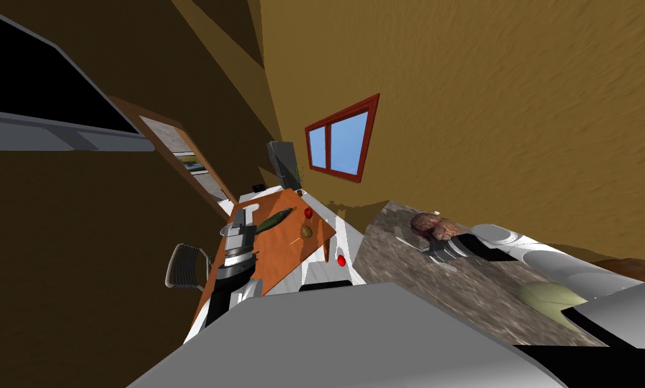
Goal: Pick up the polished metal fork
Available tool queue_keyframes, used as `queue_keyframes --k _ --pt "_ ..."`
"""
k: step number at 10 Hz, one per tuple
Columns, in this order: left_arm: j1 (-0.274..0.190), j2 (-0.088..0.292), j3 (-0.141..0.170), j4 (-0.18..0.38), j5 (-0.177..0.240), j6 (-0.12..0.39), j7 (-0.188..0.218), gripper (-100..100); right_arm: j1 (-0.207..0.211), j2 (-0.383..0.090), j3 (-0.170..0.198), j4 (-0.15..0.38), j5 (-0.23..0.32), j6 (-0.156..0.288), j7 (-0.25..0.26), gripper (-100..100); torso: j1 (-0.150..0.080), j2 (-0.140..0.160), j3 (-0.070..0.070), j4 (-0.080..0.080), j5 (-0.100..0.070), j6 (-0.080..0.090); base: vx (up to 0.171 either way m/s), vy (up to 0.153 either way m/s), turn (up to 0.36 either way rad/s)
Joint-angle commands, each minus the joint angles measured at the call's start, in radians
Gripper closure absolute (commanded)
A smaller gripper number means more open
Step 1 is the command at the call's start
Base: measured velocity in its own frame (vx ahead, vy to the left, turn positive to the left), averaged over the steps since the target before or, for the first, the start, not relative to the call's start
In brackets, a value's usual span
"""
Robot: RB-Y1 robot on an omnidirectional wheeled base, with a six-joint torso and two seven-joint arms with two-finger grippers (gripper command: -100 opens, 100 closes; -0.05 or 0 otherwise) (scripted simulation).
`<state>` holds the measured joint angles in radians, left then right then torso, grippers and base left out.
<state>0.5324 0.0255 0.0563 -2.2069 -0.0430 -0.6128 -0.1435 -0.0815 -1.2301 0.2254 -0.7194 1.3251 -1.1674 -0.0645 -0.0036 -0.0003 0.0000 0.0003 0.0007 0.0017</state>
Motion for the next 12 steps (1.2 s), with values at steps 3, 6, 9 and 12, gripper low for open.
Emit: queue_keyframes --k 3,6,9,12 --pt "0.000 0.000 0.000 0.000 0.000 0.000 0.000 0 0.031 -0.041 0.019 -0.080 -0.054 0.062 -0.001 100 0.000 0.000 0.000 0.000 -0.001 -0.002 0.021 -0.041 -0.004" --pt "0.000 0.000 0.000 0.000 0.000 0.000 0.000 0 0.080 -0.107 0.066 -0.160 -0.135 0.148 -0.002 100 0.000 0.001 0.000 0.000 0.000 -0.001 0.021 -0.038 -0.018" --pt "0.000 0.000 0.000 0.000 0.000 0.000 0.000 0 0.129 -0.172 0.114 -0.266 -0.215 0.223 -0.003 100 0.002 0.000 0.000 0.000 0.000 -0.001 0.023 -0.034 -0.009" --pt "0.000 0.000 0.000 0.000 0.000 0.000 0.000 0 0.178 -0.238 0.162 -0.372 -0.294 0.305 -0.005 100 0.001 0.000 0.000 0.000 0.000 -0.001 0.027 -0.048 -0.011"
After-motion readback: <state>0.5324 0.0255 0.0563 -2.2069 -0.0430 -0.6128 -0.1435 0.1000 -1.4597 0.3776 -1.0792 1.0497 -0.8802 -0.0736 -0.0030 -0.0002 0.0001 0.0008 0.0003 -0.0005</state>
